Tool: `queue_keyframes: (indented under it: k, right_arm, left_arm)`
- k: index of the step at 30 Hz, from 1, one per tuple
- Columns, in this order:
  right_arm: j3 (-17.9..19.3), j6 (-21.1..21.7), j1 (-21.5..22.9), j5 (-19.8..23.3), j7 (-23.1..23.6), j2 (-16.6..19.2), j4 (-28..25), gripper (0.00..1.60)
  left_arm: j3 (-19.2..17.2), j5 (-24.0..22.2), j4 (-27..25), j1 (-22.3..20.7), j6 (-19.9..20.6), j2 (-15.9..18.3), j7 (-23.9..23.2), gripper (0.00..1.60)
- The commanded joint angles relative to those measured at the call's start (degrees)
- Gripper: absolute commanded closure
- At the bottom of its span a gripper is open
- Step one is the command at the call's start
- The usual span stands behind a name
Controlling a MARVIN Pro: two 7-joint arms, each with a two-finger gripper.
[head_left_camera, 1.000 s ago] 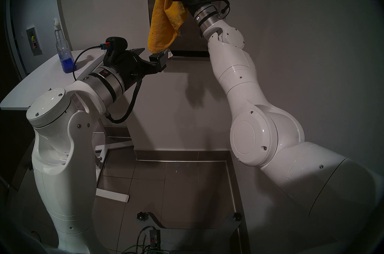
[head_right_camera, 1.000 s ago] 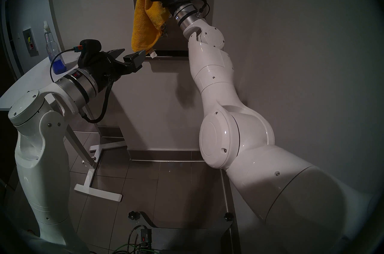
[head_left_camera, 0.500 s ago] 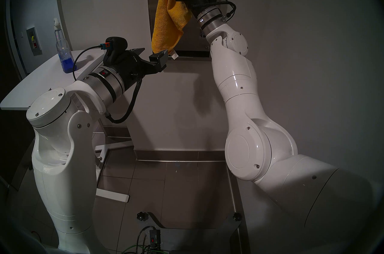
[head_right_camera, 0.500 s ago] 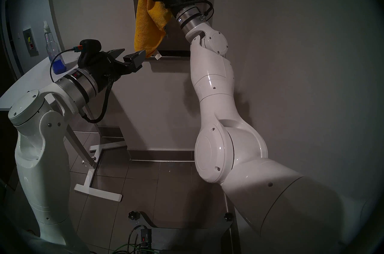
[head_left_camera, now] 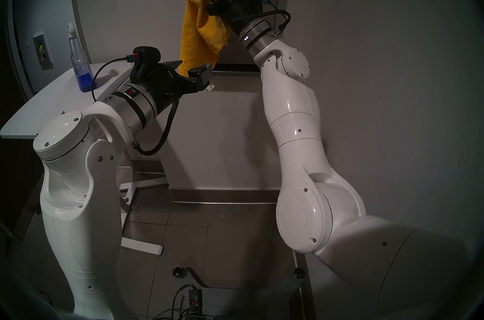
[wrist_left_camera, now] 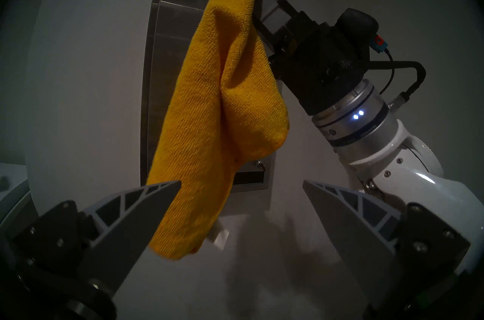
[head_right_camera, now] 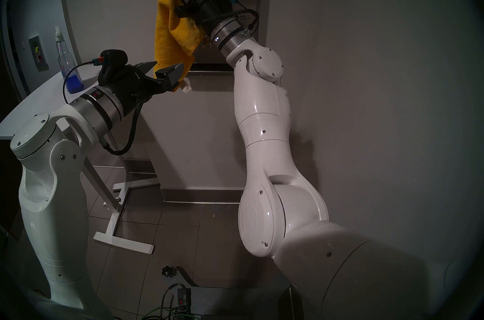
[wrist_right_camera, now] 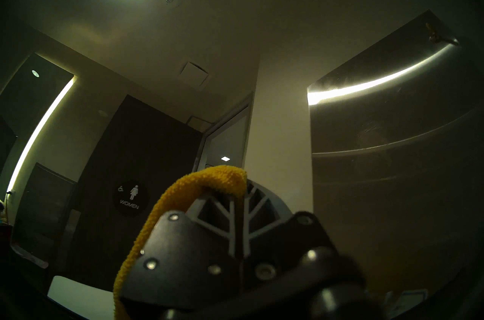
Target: Pick up the cloth and wipe the surface
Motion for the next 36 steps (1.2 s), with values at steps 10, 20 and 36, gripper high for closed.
queue_keyframes:
  k: [10,20,36]
  right_arm:
    - [-3.56,10.22,-6.58,-0.11,5.88,1.6,-12.99,1.6]
    - [-5.26,17.66,-9.83,0.67,10.43,3.43,-20.03,1.6]
    - [-7.34,31.06,-11.09,1.4,14.04,4.42,-30.8,1.6]
  left_arm:
    - [-0.2,0.08,-1.38,-1.25,-0.58,-0.02,-0.11,0.0]
    - [-0.22,0.17,-1.37,-1.25,-0.58,-0.08,-0.22,0.0]
    - [-0.19,0.49,-1.46,-1.65,-0.89,0.07,-0.51,0.0]
